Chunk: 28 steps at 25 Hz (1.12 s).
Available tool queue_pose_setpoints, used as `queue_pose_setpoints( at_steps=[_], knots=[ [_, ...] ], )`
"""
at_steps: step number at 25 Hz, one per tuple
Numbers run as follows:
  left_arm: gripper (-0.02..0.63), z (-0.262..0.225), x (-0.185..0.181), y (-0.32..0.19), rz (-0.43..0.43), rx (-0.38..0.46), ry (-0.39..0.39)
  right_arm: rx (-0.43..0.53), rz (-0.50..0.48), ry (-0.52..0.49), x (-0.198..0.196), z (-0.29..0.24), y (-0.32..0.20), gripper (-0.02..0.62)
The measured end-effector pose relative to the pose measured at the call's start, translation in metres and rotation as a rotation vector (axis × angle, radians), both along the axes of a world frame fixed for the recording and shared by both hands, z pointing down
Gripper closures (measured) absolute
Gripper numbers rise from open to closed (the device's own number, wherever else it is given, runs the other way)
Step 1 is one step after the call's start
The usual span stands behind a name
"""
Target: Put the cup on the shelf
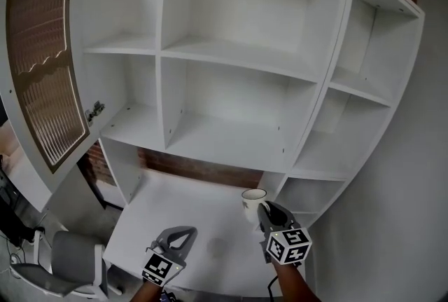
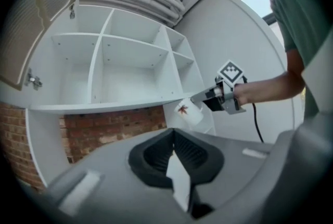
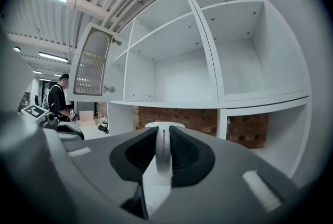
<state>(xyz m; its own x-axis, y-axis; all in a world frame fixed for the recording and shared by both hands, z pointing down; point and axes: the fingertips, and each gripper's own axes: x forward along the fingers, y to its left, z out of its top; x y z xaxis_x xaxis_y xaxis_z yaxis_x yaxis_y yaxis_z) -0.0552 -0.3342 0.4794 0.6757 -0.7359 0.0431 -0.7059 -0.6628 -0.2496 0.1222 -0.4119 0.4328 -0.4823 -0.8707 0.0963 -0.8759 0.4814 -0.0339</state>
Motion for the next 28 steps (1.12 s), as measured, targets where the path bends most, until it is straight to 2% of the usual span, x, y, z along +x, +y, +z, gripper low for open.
queue_pose_setpoints(
  at_steps=[14, 22, 28],
  knots=[
    [0.604, -0.023, -0.037, 0.003, -0.042, 0.062, -0.04, 0.216, 0.005, -0.022, -0.017, -0.091, 0.0, 0.528],
    [0.603, -0.037, -0.055, 0.004, -0.057, 0.096, -0.059, 0.298, 0.043, -0.049, -0.016, -0.128, -0.022, 0.528],
    [0.604, -0.042, -0.064, 0.0, -0.059, 0.108, -0.075, 0.321, 0.079, -0.063, -0.015, -0.136, -0.054, 0.527]
  ],
)
